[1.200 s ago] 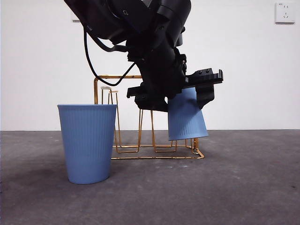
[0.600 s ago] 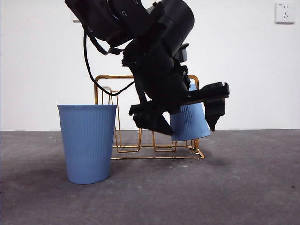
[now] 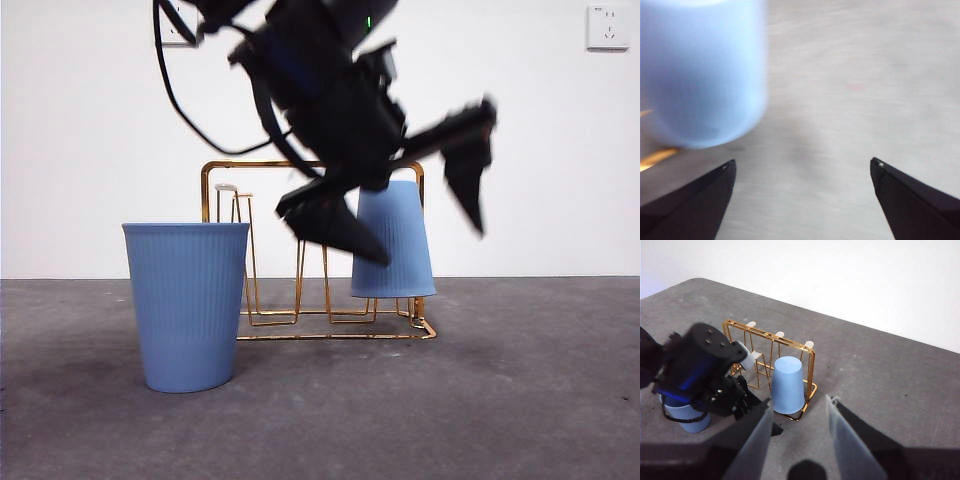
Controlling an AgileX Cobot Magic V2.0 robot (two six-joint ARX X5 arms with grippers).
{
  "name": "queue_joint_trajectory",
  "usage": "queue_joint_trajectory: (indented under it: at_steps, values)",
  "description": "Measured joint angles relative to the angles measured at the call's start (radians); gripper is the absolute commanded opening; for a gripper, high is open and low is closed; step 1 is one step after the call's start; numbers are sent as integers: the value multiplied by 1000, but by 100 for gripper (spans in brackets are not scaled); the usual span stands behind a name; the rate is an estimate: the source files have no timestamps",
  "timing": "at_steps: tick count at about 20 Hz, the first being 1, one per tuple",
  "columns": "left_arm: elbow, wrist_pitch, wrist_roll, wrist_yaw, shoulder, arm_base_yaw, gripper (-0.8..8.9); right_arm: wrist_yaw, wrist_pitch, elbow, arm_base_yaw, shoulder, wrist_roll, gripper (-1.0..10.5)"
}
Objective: Pick up cup 1,put cup 1 in the cup rack,pick up cup 2,put cup 2 in the cup rack
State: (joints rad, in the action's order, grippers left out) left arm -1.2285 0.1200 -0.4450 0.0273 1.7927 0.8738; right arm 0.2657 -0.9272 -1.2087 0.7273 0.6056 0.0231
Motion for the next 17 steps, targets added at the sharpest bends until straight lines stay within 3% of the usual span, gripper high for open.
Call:
queue_joint_trajectory:
  at_steps: [5,9,11,15,17]
  values:
    - [0,34,-21,233,-151,33,439,-1,-16,0,0,13,-12,187]
    - [0,128,3,256,-370,41,439,-43,-18,0,0,69,-47,189]
    - [0,182,34,223,-502,40,439,-113,-1,0,0,120,-63,190]
    - [0,345,106,56,-779,40,439,-294,135,0,0,264,-85,212]
    - [0,447,122,-32,-903,40,439,-386,223,0,0,362,-103,383]
